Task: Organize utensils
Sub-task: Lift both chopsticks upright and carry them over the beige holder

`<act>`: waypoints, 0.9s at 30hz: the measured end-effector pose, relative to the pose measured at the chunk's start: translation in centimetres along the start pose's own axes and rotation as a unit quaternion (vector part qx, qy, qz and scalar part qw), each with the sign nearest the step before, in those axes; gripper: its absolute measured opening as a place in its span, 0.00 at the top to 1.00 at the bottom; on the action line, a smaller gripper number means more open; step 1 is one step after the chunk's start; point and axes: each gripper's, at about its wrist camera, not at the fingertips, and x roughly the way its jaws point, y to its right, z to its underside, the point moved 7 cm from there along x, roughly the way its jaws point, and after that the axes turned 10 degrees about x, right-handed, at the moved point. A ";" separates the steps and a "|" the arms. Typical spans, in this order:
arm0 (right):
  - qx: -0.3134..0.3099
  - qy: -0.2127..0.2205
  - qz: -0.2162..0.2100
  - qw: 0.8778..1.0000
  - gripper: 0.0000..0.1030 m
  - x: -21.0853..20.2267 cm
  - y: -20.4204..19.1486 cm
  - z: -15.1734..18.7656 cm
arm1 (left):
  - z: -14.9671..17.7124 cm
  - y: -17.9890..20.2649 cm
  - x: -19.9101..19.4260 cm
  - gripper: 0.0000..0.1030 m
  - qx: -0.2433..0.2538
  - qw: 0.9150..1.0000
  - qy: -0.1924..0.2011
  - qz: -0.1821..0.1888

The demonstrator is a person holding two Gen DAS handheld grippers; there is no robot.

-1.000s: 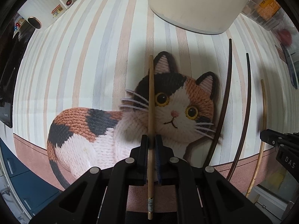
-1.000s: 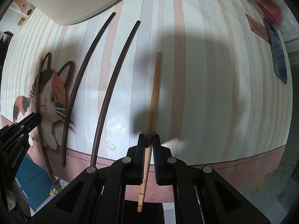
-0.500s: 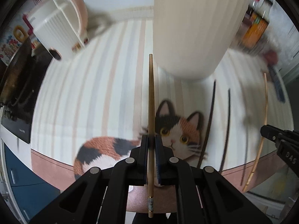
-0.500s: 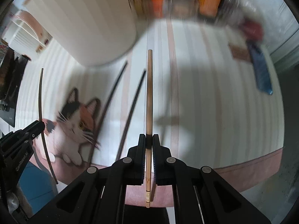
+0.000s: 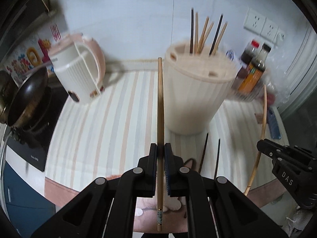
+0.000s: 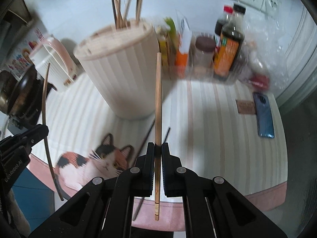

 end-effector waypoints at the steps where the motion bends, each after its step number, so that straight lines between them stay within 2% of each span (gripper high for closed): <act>1: 0.000 0.007 -0.005 1.000 0.93 -0.6 -0.2 -0.4 | -0.5 -0.1 -0.4 0.96 -0.001 1.000 0.005 0.001; 11: 0.000 0.066 -0.051 0.997 0.93 -6.6 -2.1 -5.5 | -6.2 -0.1 -5.2 0.96 -0.002 0.997 0.070 0.014; 17: 0.002 0.100 -0.077 0.992 0.93 -9.3 -3.2 -8.9 | -10.5 -0.2 -8.1 0.96 -0.019 0.992 0.115 0.041; 23: 0.023 0.161 -0.114 0.980 0.93 -12.2 -4.4 -14.7 | -16.2 -1.3 -10.1 0.96 -0.043 0.984 0.165 0.053; 27: 0.040 0.226 -0.127 0.965 0.93 -13.6 -4.9 -18.7 | -19.8 -2.5 -9.9 0.96 -0.059 0.976 0.205 0.042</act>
